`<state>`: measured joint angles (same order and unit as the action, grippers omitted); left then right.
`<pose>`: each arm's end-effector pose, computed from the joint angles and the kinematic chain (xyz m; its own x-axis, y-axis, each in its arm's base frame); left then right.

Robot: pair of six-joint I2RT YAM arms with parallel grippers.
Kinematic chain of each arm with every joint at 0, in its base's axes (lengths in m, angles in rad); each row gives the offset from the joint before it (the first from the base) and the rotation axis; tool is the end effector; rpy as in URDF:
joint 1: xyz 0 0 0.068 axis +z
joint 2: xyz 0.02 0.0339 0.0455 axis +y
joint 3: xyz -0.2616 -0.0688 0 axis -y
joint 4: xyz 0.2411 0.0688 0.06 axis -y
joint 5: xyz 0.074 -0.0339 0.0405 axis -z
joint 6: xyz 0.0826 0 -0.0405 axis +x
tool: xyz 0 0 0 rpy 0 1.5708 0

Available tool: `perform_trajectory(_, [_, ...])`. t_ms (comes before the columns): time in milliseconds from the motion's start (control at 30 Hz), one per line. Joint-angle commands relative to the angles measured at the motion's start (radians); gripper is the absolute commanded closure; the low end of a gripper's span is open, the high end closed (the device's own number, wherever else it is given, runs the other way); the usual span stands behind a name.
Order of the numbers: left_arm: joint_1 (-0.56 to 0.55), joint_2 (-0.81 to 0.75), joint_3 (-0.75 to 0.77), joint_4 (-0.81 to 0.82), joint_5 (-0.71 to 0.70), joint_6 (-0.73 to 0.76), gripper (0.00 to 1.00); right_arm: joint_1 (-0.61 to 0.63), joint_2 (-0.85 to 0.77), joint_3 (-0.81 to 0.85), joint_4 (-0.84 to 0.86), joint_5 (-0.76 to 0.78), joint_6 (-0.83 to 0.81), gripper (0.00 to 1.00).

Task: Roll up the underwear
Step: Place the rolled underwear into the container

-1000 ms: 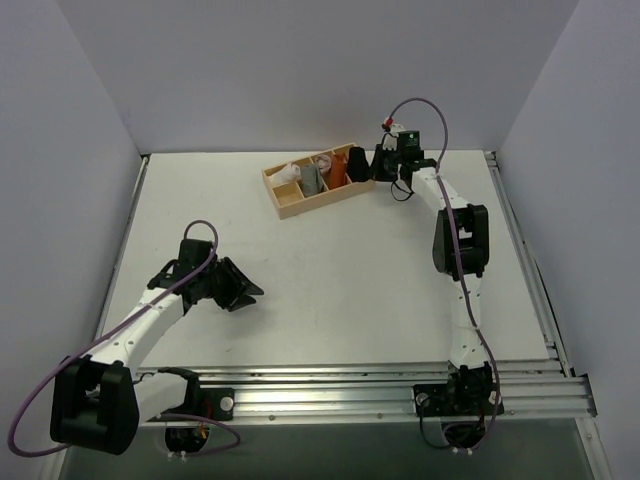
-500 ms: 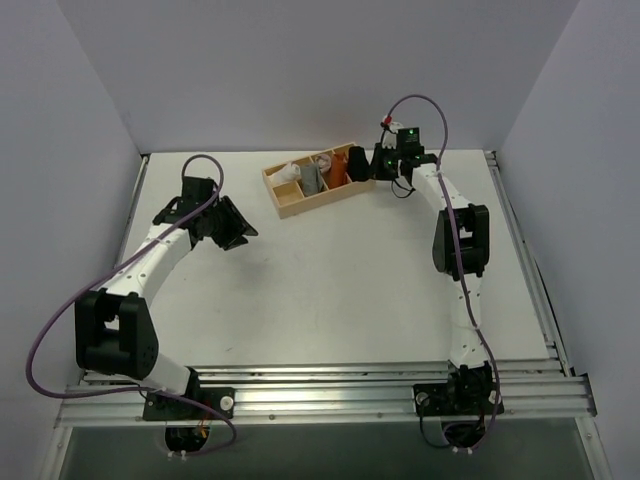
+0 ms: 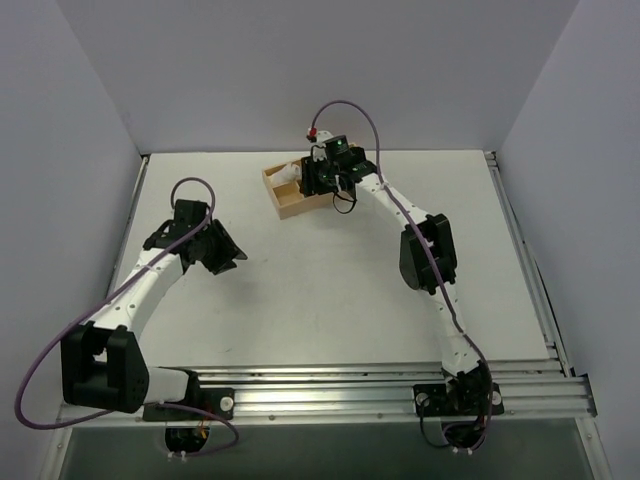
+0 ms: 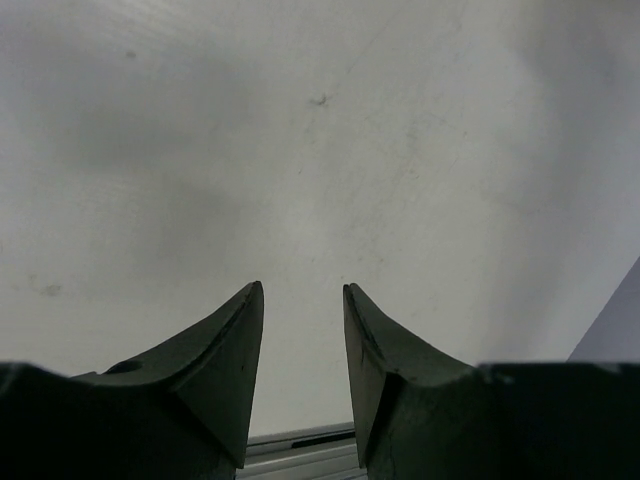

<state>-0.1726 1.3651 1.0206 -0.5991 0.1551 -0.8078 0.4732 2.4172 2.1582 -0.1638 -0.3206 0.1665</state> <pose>0.2984 -0.0650 0.2186 -0.7384 -0.5961 -0.3152 -0.3975 0.7624 -0.5106 0.5252 0.2981 0.2206 -0.4743 -0.0661 -0.8779 -0.6183 0.7349 0.2787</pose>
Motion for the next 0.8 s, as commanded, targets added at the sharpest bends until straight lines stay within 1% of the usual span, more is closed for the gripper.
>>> perform_trajectory(0, [0.007,-0.113,-0.092,-0.036,0.012,-0.024,0.54,-0.004,-0.041,0.026,-0.006,0.067,0.022,0.61])
perform_trajectory(100, [0.01,-0.181,-0.152,-0.044,0.033,-0.036,0.54,0.024,-0.018,0.04,0.009,0.087,0.034,0.58])
perform_trajectory(267, [0.016,-0.216,-0.148,-0.088,0.046,-0.013,0.54,0.064,0.02,0.061,0.017,0.222,0.022,0.58])
perform_trajectory(300, [0.018,-0.218,-0.142,-0.091,0.047,-0.01,0.54,0.064,0.032,0.063,0.018,0.227,0.021,0.58])
perform_trajectory(500, [0.018,-0.231,-0.143,-0.099,0.06,-0.008,0.54,0.065,0.071,0.089,0.009,0.167,0.01,0.6])
perform_trajectory(600, [0.019,-0.227,-0.155,-0.091,0.061,-0.007,0.53,0.071,0.072,0.074,0.041,0.144,0.014,0.61])
perform_trajectory(767, [0.018,-0.222,-0.168,-0.08,0.066,-0.01,0.54,0.074,0.108,0.094,0.055,0.115,0.025,0.61])
